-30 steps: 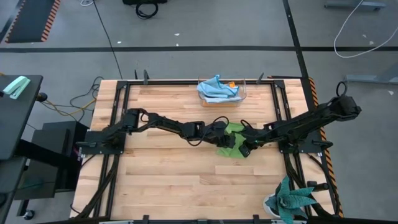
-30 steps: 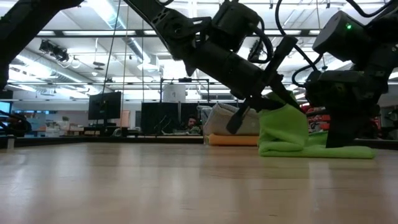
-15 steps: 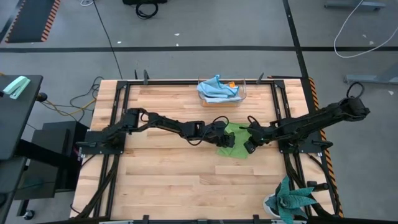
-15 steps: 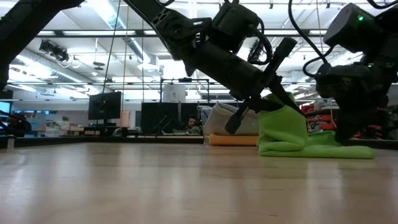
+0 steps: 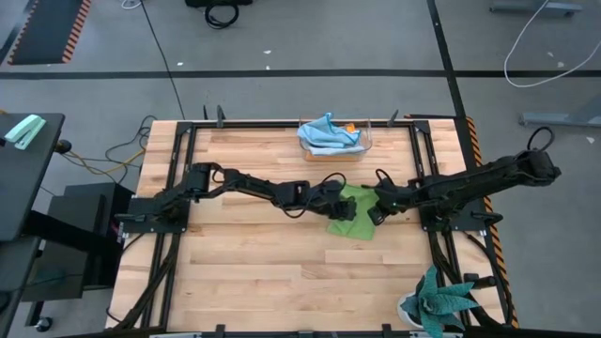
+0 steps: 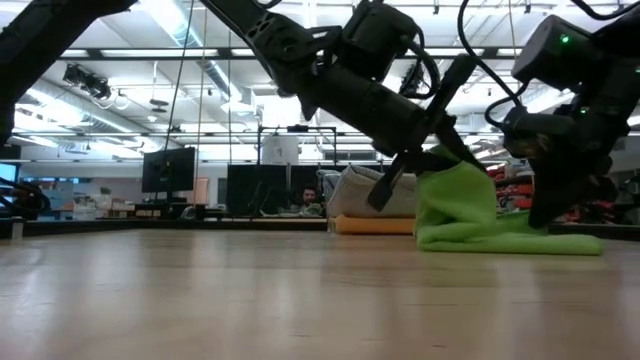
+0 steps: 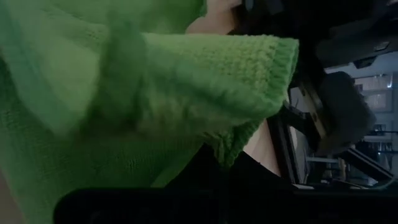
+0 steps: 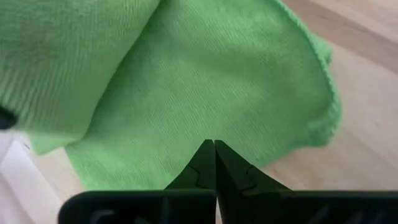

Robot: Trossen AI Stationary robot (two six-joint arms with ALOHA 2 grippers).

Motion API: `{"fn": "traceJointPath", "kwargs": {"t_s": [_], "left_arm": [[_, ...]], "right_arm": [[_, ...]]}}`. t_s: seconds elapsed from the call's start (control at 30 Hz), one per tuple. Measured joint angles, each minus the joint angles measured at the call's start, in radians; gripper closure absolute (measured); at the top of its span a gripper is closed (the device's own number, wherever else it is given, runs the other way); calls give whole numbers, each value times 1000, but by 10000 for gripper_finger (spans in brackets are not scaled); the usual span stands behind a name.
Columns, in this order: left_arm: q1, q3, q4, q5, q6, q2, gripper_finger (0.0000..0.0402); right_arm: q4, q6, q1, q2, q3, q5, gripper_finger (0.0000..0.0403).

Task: Fold microfiber towels
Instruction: Fold the green microfiber cloth

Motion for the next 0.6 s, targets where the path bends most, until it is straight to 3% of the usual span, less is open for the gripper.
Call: {"fn": "traceJointPath", "kwargs": {"t_s": [0.23,0.47,0.6], "left_arm": [[14,86,-33,11,23,48,393],[20,185,-233,7,88,74,393],[18,233,-234,26,101,104,393]], "right_arm": [[18,-13,-12,0,0,-4,403],[13,-5,-12,12,1,-3,403],[13,-2,-12,10,1,-2,403]]}}
